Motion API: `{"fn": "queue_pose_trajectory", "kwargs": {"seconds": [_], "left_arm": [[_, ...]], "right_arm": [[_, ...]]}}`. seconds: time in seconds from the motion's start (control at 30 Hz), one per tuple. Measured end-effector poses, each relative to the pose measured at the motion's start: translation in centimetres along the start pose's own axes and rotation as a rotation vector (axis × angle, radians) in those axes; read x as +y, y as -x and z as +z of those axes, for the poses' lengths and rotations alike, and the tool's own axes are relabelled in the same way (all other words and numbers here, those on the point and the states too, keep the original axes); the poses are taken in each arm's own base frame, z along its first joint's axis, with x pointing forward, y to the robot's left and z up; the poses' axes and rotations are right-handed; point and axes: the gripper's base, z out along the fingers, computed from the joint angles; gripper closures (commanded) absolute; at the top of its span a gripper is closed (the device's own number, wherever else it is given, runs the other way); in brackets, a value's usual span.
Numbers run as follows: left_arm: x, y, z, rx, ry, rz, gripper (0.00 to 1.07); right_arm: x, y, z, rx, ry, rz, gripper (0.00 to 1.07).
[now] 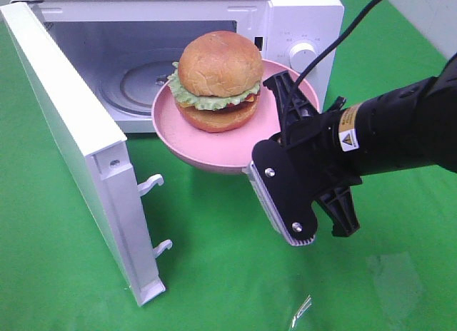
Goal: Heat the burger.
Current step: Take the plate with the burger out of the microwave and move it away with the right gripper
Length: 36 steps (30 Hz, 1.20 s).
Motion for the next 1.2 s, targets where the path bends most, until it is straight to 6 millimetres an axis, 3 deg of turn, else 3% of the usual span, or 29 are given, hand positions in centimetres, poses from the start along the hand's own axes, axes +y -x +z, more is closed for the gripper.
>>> {"fn": "queue_pose_trajectory", "kwargs": {"seconds": [0.4,0.47,0.67,0.97,1.2], "left_arm": [[0.0,0.0,0.0,0.000,0.000,0.000,0.12],[0.0,0.0,0.0,0.000,0.000,0.000,0.12],[0.0,0.0,0.0,0.000,0.000,0.000,0.12],[0.0,0.0,0.0,0.000,0.000,0.000,0.12],[0.0,0.0,0.0,0.000,0.000,0.000,0.12]], "right_arm": [[2.2,-0.5,-4.3,0.017,0.000,0.028,1.07],[3.4,-0.7,-5.9,0.026,0.004,0.052,1.07],[5.1,-1.1,-8.0,0.054,0.020,0.101,1.07],[5.7,-2.0,-10.5,0.133,-0.013,0.211,1.07],[5.9,-2.7,-11.4,0.204,-0.025,0.297,1.07]]}}
